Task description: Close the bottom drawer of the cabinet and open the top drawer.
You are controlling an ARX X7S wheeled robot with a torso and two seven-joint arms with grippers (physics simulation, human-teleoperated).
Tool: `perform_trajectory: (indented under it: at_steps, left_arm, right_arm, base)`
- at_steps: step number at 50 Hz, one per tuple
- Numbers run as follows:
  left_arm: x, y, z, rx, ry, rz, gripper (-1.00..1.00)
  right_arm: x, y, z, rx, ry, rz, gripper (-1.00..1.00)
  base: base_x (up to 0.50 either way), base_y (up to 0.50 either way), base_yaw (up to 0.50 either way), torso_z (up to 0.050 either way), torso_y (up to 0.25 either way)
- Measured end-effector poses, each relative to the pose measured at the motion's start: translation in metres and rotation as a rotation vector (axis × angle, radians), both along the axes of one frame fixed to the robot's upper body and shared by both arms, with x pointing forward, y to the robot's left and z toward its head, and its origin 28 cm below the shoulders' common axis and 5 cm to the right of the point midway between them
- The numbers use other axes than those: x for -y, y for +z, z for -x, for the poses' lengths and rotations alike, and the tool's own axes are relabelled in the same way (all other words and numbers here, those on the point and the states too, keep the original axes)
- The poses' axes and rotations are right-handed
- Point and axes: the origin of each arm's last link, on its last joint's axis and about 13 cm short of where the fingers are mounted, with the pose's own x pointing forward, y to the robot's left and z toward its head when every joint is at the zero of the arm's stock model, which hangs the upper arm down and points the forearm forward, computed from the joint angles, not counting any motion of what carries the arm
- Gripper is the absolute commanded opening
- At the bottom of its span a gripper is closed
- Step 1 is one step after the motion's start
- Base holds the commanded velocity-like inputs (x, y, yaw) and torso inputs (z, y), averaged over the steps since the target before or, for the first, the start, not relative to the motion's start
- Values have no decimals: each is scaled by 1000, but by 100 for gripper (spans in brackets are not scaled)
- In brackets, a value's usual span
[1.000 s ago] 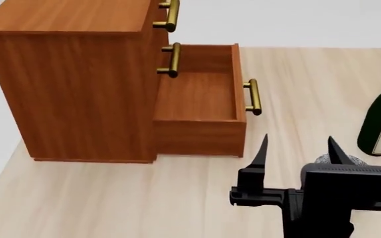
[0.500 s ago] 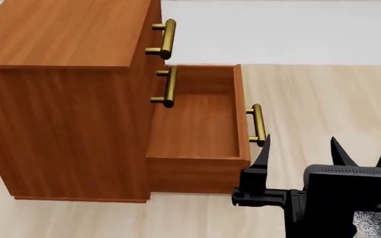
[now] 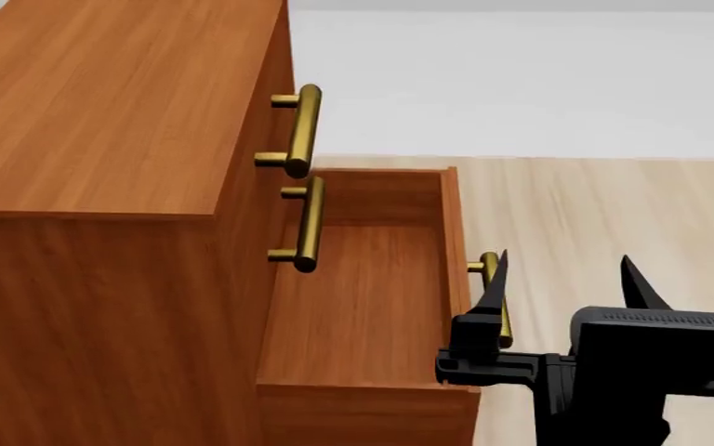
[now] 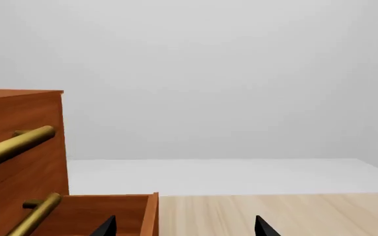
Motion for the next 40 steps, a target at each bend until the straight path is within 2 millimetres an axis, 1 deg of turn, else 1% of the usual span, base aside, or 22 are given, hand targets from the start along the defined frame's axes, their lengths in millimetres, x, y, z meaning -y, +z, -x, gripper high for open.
perform_trajectory:
  at_steps: [2, 24, 40]
  left_arm:
    - [0, 0, 0, 0, 0, 0, 100]
    - [0, 0, 0, -5, 2, -3, 100]
    - [1, 1, 1, -7, 0, -2, 100]
  right_arm:
    - [0, 0, 0, -1, 0, -1, 100]
    - [0, -1, 0, 2, -6, -9, 100]
    - [1, 0, 2, 6, -10, -11, 100]
  base:
    - [314, 0, 0, 0, 0]
    - [-1, 0, 0, 0, 0]
    - [-1, 0, 0, 0, -197]
